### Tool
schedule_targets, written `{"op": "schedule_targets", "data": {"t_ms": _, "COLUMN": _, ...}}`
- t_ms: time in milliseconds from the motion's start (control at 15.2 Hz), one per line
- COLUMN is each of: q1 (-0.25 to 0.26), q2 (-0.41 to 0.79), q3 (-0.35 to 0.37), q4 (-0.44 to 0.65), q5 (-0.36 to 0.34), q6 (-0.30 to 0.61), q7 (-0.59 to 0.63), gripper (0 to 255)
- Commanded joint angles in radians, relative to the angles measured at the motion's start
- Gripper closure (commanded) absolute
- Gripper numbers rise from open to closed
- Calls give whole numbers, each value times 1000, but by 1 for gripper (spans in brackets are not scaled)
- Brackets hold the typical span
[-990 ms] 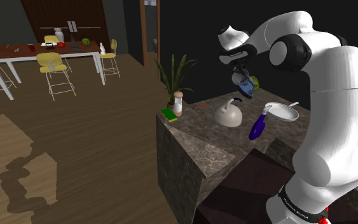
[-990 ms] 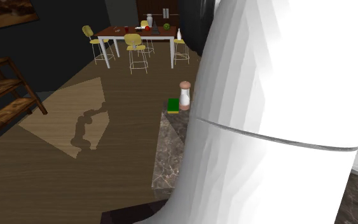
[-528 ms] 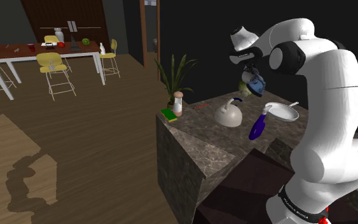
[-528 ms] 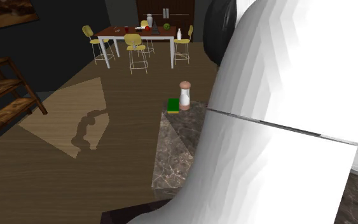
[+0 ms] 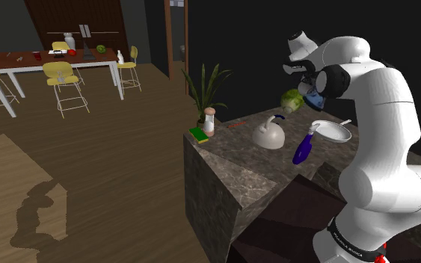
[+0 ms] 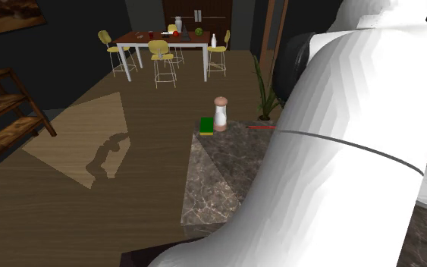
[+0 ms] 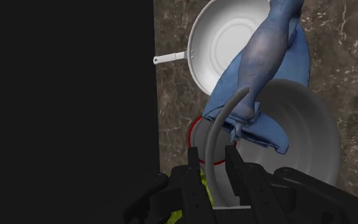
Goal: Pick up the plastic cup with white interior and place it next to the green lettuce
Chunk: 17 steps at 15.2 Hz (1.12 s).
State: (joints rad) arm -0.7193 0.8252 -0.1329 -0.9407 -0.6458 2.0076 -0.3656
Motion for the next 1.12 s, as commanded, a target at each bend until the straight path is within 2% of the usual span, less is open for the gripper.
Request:
{"op": "schedule_targets", "data": {"t_ms": 0, "q1": -40, "q2": 74, "q3": 2, "q4": 124, "q5": 23, "q6": -17, "q7": -59, "gripper": 255}}
{"op": "schedule_targets", "data": {"t_ms": 66, "q1": -59, "q2": 126, "q3": 4, "q4": 212, "q5": 37, "q6": -38, "q7": -92, "gripper": 255}}
{"op": "schedule_targets", "data": {"t_ms": 528, "q1": -55, "q2": 111, "q3": -3, "q4": 100, "q5": 16, "q6": 42, "q7": -31, "gripper": 255}}
{"op": "schedule_targets", "data": {"t_ms": 1056, "q1": -52, "q2": 128, "q3": -12, "q4": 29, "q5": -4, "q6": 114, "q7": 26, "gripper": 255}}
